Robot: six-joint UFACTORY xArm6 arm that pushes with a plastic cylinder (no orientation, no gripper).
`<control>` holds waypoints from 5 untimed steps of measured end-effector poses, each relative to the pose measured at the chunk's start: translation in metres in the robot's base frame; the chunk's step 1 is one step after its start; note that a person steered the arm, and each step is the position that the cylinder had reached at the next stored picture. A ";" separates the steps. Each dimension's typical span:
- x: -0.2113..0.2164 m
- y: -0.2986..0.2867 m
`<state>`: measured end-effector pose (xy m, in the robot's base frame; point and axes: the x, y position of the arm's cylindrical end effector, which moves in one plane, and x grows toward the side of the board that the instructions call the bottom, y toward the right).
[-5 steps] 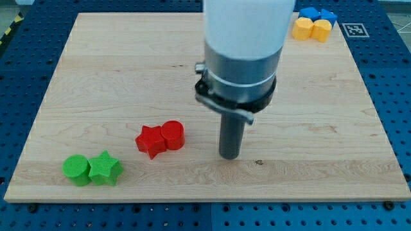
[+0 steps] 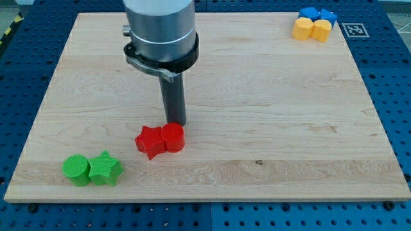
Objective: Push the red circle down a bit
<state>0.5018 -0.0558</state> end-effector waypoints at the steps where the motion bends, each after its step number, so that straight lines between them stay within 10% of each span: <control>1: 0.008 0.001; 5: 0.009 0.001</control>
